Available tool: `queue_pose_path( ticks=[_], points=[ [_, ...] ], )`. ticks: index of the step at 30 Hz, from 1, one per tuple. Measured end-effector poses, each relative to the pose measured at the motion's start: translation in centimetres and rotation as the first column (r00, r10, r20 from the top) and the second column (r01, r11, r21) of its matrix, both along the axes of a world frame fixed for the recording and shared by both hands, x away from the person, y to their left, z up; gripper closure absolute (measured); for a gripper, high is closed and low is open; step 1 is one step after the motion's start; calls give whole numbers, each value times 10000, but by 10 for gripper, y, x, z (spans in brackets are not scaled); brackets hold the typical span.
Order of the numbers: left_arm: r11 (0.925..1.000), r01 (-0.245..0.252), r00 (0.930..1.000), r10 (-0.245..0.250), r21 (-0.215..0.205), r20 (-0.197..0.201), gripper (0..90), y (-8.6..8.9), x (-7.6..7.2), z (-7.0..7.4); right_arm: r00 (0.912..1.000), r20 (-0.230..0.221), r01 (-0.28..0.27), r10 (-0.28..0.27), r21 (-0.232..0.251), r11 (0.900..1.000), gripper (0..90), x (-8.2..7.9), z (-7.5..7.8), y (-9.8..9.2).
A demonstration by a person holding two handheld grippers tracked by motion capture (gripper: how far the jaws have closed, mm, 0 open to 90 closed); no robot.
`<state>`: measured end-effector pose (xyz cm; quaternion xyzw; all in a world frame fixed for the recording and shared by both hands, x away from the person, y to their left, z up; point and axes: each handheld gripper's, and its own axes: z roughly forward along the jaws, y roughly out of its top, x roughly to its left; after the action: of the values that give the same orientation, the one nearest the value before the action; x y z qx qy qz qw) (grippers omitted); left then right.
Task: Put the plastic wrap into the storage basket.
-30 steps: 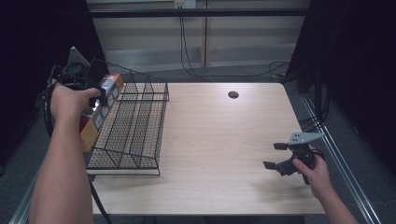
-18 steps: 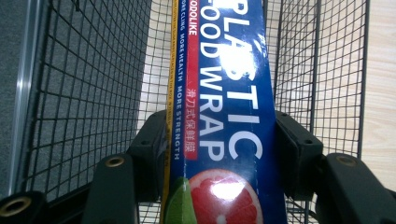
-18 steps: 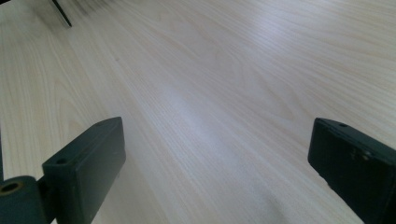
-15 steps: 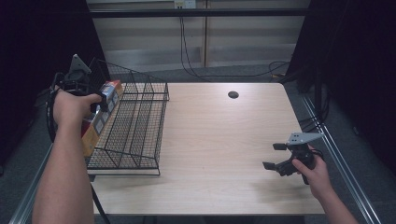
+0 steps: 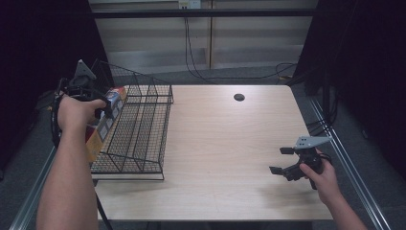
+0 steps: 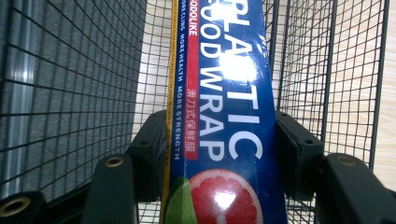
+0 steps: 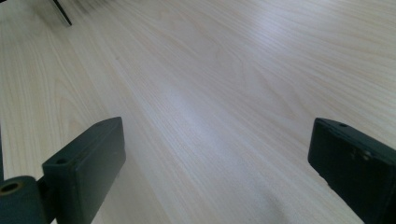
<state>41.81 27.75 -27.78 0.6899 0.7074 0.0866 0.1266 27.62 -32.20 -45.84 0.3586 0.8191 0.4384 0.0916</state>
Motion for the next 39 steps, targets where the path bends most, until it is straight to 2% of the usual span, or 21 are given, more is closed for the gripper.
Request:
queue_pose_path(
  ticks=[5,8,9,19,21,26,39],
  points=[
    [9998,-92,9999,91,-175,-65,438,-2,1,-4,10000,-5,-25,25,5,10000,40,0,0,-1],
    [9998,-116,9999,114,-170,-100,437,-2,2,-6,10000,-11,-30,30,19,10000,40,0,0,0],
    [9999,25,9999,-26,-111,-120,437,-1,3,-6,10000,-1,-17,17,-7,10000,40,0,0,0],
    [9997,-157,9997,153,-192,-210,435,-2,4,-9,10000,-1,-49,49,-6,10000,40,0,-1,0],
    [9999,-60,9997,57,-143,-247,434,-2,5,-9,10000,-5,-56,56,-11,10000,40,0,-1,0],
    [9995,-237,9994,232,-194,-238,432,-4,5,-10,10000,-51,-72,72,0,10000,40,0,0,0],
    [9998,-172,9995,169,-106,-255,426,-3,6,-11,10000,-27,-65,65,-3,10000,40,0,0,1]
  ],
)
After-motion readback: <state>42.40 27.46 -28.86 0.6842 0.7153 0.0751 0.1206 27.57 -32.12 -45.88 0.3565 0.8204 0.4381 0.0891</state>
